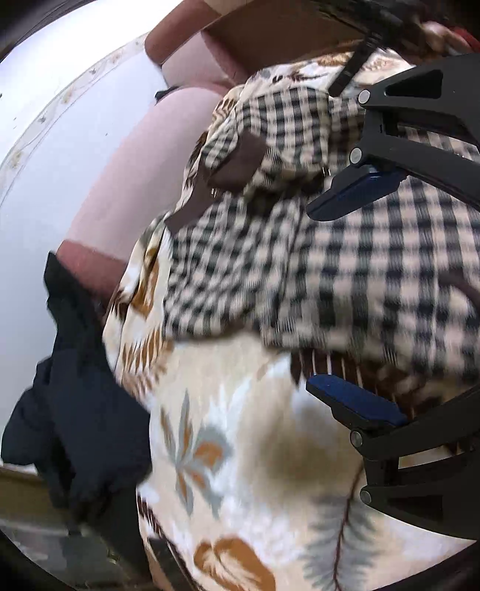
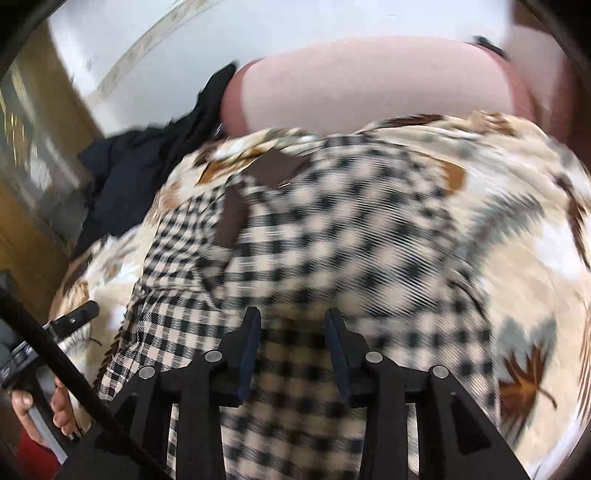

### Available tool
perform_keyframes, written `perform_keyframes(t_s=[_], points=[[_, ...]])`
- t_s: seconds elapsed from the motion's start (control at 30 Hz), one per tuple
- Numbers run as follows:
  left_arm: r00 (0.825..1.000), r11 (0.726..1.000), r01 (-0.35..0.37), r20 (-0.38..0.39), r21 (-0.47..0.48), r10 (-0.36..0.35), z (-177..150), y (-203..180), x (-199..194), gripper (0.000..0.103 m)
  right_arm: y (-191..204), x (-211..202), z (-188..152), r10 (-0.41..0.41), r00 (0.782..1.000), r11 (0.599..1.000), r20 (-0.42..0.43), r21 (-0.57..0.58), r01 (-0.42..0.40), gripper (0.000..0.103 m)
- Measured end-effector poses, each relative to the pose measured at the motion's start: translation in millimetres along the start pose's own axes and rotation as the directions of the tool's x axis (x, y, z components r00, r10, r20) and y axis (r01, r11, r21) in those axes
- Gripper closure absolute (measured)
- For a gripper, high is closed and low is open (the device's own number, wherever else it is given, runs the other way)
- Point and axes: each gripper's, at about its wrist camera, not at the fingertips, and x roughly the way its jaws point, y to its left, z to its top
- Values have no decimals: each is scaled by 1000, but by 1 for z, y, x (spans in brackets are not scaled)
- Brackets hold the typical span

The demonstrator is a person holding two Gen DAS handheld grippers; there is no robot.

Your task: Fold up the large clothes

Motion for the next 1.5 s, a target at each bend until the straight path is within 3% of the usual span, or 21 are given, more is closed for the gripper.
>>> perform_keyframes(t_s=[0.1, 0.17, 0.27, 0.4, 0.43, 0.47, 0.5, 0.53, 0.57, 0.7, 0.83, 0.9, 1.0, 1.1, 1.2, 1.27, 1.4, 1.5], points=[[1000, 994, 5, 14, 110, -7, 9, -47, 16, 19, -24, 4, -6, -17, 1000, 998, -9, 58, 18, 62], [1000, 980, 13, 25, 200, -19, 13, -83, 30, 19, -30, 8, 1, 25, 999, 996, -26, 84, -22, 62], [1000, 959, 26, 0, 283, -27, 18, -123, 56, 19, -35, 0, 9, 32, 999, 997, -2, 66, -32, 62], [999, 944, -33, -15, 330, 40, 27, -151, 95, 23, -36, -12, 14, 21, 999, 999, 30, 46, -22, 62], [998, 943, -50, -22, 330, 60, 31, -154, 104, 40, -38, -14, 15, 13, 999, 999, 39, 50, -15, 62], [996, 944, -59, -47, 325, 78, 35, -155, 114, 77, -40, -16, 15, 9, 999, 998, 45, 58, -12, 62], [992, 950, -52, -93, 306, 85, 40, -153, 123, 96, -43, -17, 16, 6, 999, 998, 48, 69, -10, 62], [989, 961, -45, -123, 274, 82, 45, -149, 126, 94, -44, -18, 17, 4, 999, 997, 50, 77, -7, 62], [992, 972, -33, -108, 233, 60, 52, -141, 120, 94, -48, -19, 18, -2, 999, 996, 54, 93, -3, 62], [998, 977, -65, 28, 203, 60, 78, -112, 78, 94, -62, -21, 20, -16, 998, 989, 66, 149, 6, 62], [986, 979, -134, 118, 157, 116, 96, -69, 53, 93, -71, -18, 21, -28, 998, 981, 61, 193, 16, 62], [985, 977, -164, 86, 134, 153, 92, -46, 63, 93, -70, -13, 22, -43, 998, 980, 54, 195, 32, 62], [985, 980, -167, -29, 112, 171, 73, -20, 90, 92, -70, -6, 25, -72, 996, 980, 51, 189, 61, 62], [981, 977, -174, -68, 124, 183, 50, -9, 96, 92, -70, -3, 31, -106, 992, 979, 70, 184, 92, 62], [982, 978, -169, -59, 124, 177, 36, -3, 82, 82, -72, 1, 37, -119, 989, 978, 88, 180, 102, 61], [984, 982, -161, -56, 102, 167, 30, 3, 64, 69, -72, 6, 40, -118, 989, 979, 87, 174, 101, 55], [989, 989, -145, 4, 7, 145, 26, 12, 30, 64, -78, 11, 56, -75, 991, 974, 112, 219, 49, 54], [990, 991, -134, 34, 27, 133, 36, 1, 32, 62, -75, 14, 71, -64, 986, 974, 151, 225, 29, 54]])
